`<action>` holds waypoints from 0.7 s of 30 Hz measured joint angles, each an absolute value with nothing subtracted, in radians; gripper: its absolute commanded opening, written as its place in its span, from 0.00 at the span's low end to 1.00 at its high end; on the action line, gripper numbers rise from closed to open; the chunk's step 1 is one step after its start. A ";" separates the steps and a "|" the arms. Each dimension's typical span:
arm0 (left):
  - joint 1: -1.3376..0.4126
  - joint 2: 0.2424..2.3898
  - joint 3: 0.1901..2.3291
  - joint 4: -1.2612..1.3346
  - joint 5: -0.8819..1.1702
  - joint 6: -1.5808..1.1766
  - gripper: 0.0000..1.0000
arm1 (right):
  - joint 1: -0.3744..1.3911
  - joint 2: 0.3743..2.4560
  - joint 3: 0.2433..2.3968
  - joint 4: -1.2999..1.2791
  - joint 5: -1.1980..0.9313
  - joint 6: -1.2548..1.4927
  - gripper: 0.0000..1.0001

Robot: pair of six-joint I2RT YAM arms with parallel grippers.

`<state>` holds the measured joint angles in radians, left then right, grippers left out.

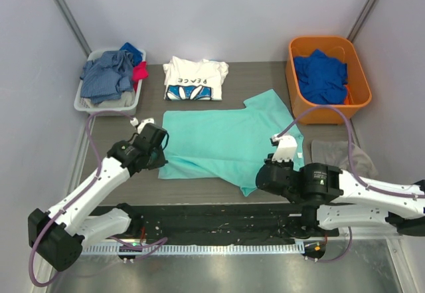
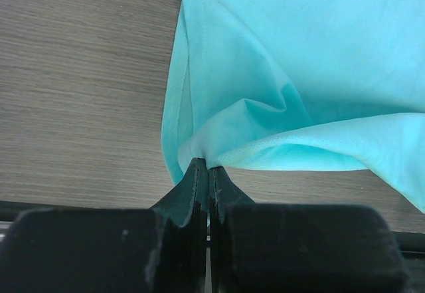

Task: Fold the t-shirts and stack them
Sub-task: Flatten the tshirt out

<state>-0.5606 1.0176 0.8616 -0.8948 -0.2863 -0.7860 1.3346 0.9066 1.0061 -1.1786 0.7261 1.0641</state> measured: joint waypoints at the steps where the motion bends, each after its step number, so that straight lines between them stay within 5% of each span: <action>1: -0.561 1.018 0.860 -0.895 -0.286 -0.786 0.00 | 1.346 0.910 1.006 -1.188 0.739 1.085 0.01; 21: -0.703 1.018 0.820 -0.872 -0.271 -0.862 0.00 | 1.291 0.877 1.104 -1.352 0.977 1.183 0.01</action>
<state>-0.7033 1.0183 0.8204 -0.8719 -0.2710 -0.8619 1.2907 0.8768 1.1042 -1.3518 0.9771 1.1831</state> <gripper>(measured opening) 0.028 0.031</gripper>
